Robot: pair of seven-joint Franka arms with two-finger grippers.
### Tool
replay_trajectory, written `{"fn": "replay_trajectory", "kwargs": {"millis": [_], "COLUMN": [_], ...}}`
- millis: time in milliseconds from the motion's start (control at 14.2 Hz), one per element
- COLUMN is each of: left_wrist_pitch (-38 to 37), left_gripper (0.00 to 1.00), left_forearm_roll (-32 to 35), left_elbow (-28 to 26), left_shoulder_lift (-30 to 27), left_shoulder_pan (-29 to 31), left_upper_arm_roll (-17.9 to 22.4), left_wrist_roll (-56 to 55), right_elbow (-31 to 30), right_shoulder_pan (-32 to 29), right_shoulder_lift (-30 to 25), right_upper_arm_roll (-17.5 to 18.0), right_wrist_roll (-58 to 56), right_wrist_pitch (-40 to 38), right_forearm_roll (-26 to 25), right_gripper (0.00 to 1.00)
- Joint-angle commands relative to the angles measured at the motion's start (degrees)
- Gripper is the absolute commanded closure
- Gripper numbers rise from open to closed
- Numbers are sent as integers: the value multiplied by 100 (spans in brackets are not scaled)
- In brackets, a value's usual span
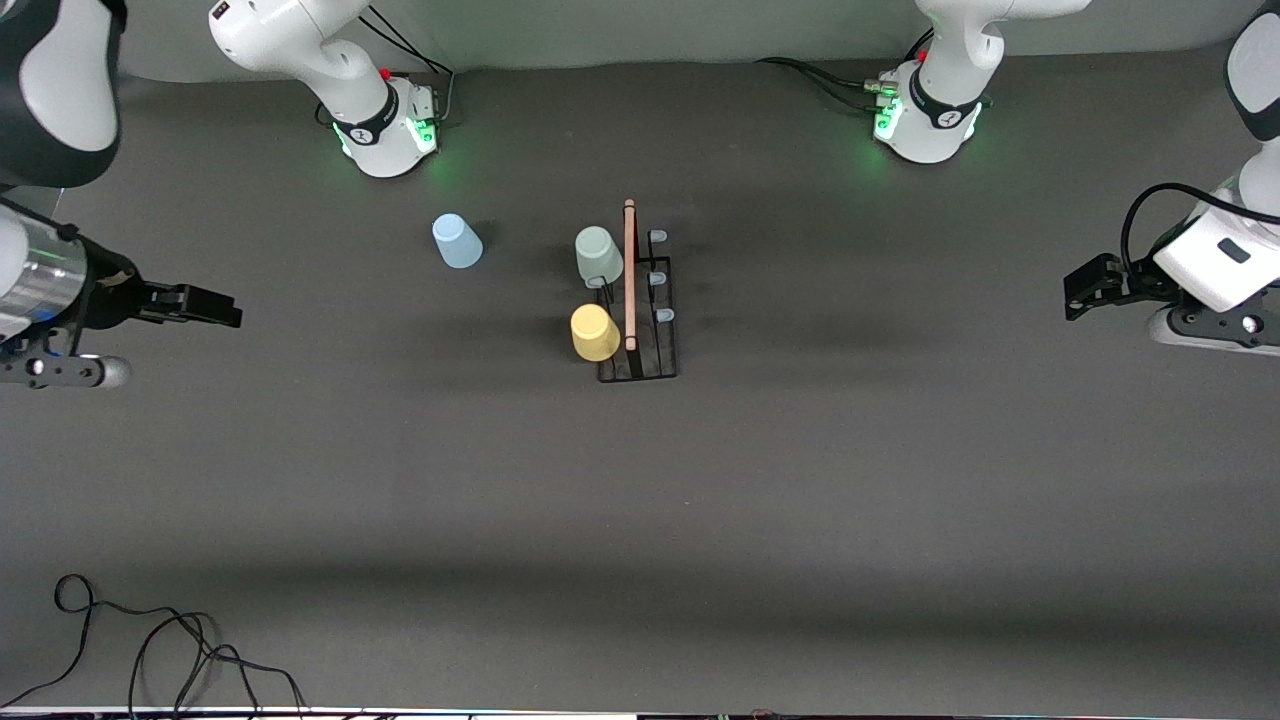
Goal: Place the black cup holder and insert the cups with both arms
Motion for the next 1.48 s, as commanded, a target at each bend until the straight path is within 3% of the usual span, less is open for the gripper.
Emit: {"fn": "replay_trajectory", "kwargs": {"millis": [0, 141, 282, 352, 845, 985, 1196, 1408], "left_wrist_pitch": [5, 31, 75, 93, -39, -39, -30, -39], "left_gripper": [1, 1, 1, 1, 1, 1, 1, 1], "left_forearm_roll": [77, 77, 147, 156, 314, 314, 314, 314], "left_elbow": [55, 64, 81, 107, 99, 108, 108, 108], "left_shoulder_lift": [9, 9, 9, 9, -17, -17, -17, -35], "left_shoulder_pan": [-49, -40, -40, -14, -49, -49, -49, -49], "left_upper_arm_roll": [13, 13, 22, 22, 13, -13, -31, -31], "left_wrist_roll": [-54, -45, -45, -37, -37, -45, -45, -54], "right_elbow": [70, 70, 35, 35, -70, -490, -1702, -1899], "right_shoulder_pan": [-1267, -2190, -3576, -3957, -3997, -4005, -3901, -3584], "right_shoulder_lift": [-285, -337, -451, -461, -557, -846, -1584, -1726], "right_upper_arm_roll": [1319, 2225, 3716, 4159, 4216, 4225, 4207, 3917], "right_wrist_roll": [-93, -102, -85, -85, -111, -146, -172, -164], "right_wrist_pitch": [-92, -92, -101, -101, -110, 204, 1206, 1428], "right_forearm_roll": [-246, -298, -500, -597, -650, -650, -650, -659], "right_gripper": [0, 0, 0, 0, 0, 0, 0, 0]}}
